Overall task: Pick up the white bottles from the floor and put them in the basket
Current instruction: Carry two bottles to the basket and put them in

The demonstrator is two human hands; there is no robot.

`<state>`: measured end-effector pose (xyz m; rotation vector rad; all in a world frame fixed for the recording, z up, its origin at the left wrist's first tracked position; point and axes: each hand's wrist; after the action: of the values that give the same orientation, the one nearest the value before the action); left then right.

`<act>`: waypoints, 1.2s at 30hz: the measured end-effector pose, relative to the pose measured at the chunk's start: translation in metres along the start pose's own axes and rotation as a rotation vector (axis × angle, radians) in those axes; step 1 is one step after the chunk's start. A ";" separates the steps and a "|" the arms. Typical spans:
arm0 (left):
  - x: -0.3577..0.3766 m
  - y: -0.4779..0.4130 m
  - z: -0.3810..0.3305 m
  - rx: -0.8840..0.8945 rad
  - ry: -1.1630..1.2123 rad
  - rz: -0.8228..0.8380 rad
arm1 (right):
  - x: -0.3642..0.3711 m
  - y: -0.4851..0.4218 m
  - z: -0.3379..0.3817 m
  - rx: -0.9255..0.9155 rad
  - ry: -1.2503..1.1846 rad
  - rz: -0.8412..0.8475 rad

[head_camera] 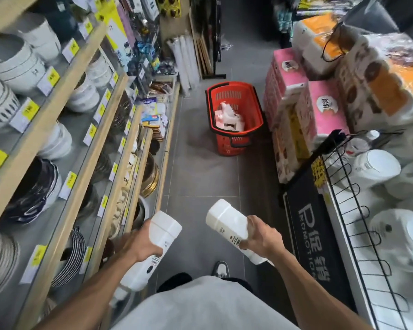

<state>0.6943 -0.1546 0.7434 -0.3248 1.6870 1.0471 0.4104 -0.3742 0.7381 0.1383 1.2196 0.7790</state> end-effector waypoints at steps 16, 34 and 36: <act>-0.058 -0.166 -0.029 0.034 0.071 0.106 | -0.043 -0.138 0.049 0.123 -0.011 -0.032; -0.171 -0.353 -0.060 0.109 0.034 0.012 | -0.107 -0.292 0.142 0.130 -0.024 -0.108; -0.177 -0.367 -0.065 0.101 0.043 0.013 | -0.114 -0.309 0.145 0.126 -0.031 -0.101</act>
<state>0.9652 -0.4650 0.7270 -0.2724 1.7759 0.9665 0.6661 -0.6273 0.7300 0.1897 1.2367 0.6108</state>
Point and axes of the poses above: each hand's wrist, its own y-axis away from the middle knuckle, its own x-axis out of the palm, z = x × y, and after that the axes turned 7 degrees about -z, right-handed
